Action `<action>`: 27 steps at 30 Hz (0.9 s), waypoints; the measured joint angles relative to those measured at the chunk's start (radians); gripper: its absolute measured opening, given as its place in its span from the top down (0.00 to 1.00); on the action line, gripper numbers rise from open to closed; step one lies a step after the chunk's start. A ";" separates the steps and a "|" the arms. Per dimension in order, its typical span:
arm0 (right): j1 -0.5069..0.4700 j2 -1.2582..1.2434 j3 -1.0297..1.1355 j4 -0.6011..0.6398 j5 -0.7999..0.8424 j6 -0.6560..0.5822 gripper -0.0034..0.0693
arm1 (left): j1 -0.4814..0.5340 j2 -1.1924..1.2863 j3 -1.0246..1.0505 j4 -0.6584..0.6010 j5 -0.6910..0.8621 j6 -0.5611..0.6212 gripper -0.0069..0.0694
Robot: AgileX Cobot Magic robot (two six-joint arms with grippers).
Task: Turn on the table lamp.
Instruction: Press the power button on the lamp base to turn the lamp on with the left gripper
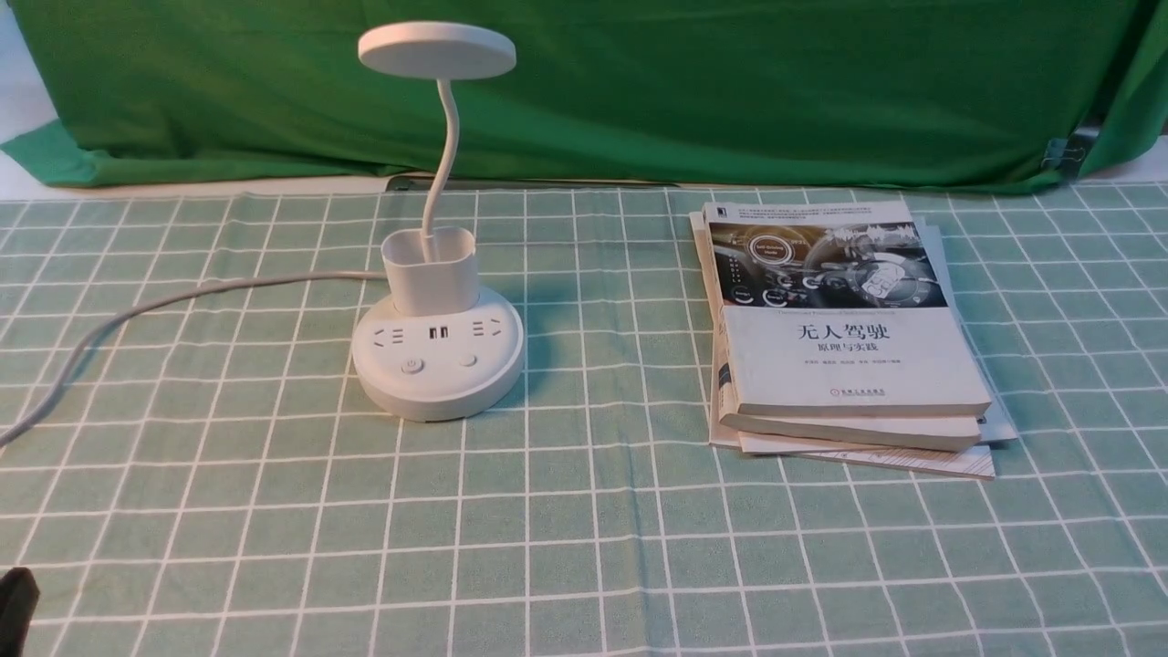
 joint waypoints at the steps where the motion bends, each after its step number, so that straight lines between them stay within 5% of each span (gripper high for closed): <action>1: 0.000 0.000 0.000 0.000 0.000 0.000 0.62 | 0.000 0.000 0.000 0.016 -0.039 0.005 0.59; 14: 0.000 0.000 0.000 0.000 0.000 0.000 0.62 | 0.000 0.001 0.000 0.081 -0.866 0.035 0.59; 19: 0.000 0.000 0.000 0.000 0.000 0.000 0.62 | 0.000 0.002 0.000 0.094 -1.027 0.026 0.59; 27: 0.000 0.000 0.000 0.000 0.000 0.000 0.62 | 0.000 0.002 -0.019 0.214 -1.218 -0.188 0.59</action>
